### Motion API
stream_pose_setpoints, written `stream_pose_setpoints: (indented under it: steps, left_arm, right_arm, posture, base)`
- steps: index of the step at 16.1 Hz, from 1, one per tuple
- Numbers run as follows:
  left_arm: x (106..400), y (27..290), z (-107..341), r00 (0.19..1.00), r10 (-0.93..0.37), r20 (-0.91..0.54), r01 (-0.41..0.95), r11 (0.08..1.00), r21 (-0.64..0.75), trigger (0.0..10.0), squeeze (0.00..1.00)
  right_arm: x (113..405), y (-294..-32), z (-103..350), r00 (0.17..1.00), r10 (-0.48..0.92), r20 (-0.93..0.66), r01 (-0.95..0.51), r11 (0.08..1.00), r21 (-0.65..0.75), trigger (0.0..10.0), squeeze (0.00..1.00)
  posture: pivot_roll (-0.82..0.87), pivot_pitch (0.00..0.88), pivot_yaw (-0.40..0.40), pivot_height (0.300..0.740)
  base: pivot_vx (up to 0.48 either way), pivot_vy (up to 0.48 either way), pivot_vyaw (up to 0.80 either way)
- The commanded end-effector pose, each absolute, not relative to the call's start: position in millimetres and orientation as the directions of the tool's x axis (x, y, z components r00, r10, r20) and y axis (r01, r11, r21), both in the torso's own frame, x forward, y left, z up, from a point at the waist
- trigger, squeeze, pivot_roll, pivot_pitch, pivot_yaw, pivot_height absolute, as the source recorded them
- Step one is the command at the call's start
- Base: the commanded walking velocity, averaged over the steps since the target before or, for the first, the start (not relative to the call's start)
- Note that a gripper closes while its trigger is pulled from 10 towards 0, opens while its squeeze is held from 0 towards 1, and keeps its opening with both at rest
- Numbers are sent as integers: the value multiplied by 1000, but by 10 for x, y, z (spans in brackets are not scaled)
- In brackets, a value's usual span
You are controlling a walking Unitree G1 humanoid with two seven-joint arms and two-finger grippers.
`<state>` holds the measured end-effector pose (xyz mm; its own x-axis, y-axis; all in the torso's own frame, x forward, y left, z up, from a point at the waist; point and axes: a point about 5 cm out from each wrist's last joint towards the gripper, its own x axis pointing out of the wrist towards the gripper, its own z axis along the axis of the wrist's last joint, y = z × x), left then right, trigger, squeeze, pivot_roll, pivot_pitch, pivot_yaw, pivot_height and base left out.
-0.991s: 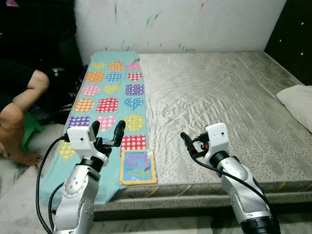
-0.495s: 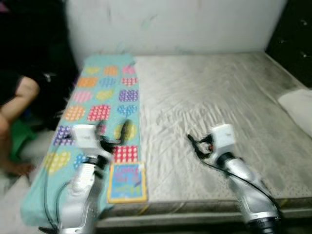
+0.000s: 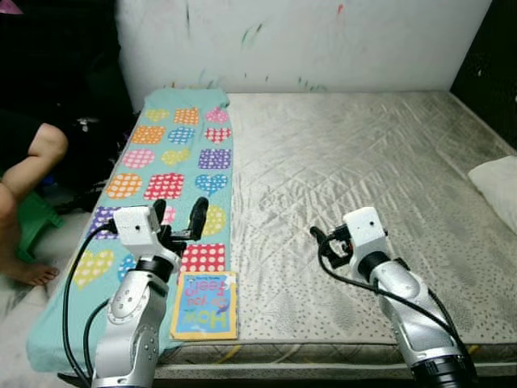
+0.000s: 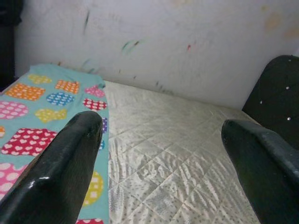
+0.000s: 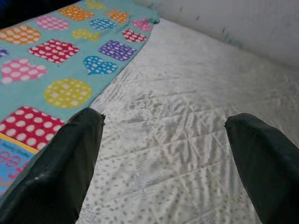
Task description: Clean up the room
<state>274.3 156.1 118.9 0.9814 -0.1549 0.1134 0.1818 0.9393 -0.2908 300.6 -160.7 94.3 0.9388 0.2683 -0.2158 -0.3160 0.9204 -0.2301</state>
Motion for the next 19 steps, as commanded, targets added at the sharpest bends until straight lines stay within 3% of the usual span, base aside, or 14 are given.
stream_pose_setpoints:
  steps: [1, 3, 10, 12, 14, 17, 19]
  left_arm:
    - [2742, 1603, 1183, 984, -146, 103, 170, 945, -280, 10000, 0]
    - [2741, 1602, 1185, 984, -146, 105, 170, 945, -279, 10000, 0]
    - [2742, 1610, 1182, 984, -148, 103, 171, 947, -272, 10000, 0]
    - [2745, 1608, 1187, 983, -151, 104, 174, 950, -259, 10000, 0]
    - [2747, 1613, 1192, 983, -146, 108, 169, 953, -251, 10000, 0]
    - [2752, 1617, 1197, 984, -136, 114, 161, 956, -246, 10000, 0]
    - [2747, 1624, 1209, 983, -139, 118, 164, 956, -244, 10000, 0]
  right_arm:
    - [3015, -1536, 954, 930, 303, -210, -344, 917, -201, 10000, 0]
    - [3006, -1523, 959, 913, 342, -221, -374, 919, -122, 10000, 0]
    - [2988, -1507, 917, 903, 353, -246, -401, 897, -186, 10000, 0]
    - [3034, -1558, 958, 930, 305, -206, -354, 894, -274, 10000, 0]
    - [3045, -1604, 959, 921, 305, -242, -360, 904, -229, 10000, 0]
    - [3047, -1605, 946, 916, 314, -250, -369, 904, -215, 10000, 0]
    - [3036, -1540, 954, 916, 328, -231, -389, 867, -312, 10000, 0]
  posture:
    - [-82, 0, 10, 740]
    - [-79, 0, 9, 740]
    - [-78, 0, 13, 740]
    - [-76, 0, 13, 740]
    - [-76, 0, 14, 740]
    - [-76, 0, 14, 740]
    - [-74, 0, 14, 740]
  base:
    - [0, 480, 0]
    - [0, 480, 0]
    - [0, 480, 0]
    - [0, 478, 0]
    - [0, 467, 0]
    - [0, 0, 0]
    - [0, 0, 0]
